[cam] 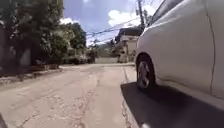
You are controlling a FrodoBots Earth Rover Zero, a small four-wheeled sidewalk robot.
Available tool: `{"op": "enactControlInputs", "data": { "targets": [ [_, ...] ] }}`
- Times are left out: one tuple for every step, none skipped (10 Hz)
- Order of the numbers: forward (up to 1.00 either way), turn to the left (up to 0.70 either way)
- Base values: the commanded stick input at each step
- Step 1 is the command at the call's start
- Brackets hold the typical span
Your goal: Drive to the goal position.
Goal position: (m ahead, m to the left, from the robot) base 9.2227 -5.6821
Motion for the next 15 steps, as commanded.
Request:
{"op": "enactControlInputs", "data": {
  "targets": [
    [0.70,0.00],
    [0.70,0.00],
    [0.70,0.00],
    [0.70,0.00],
    [0.70,0.00],
    [0.70,0.00],
    [0.70,0.00],
    [0.70,0.00],
    [0.70,0.00],
    [0.70,0.00],
    [0.70,0.00],
    [0.70,0.00],
    [0.70,0.00],
    [0.70,0.00],
    [0.70,0.00]
  ]
}}
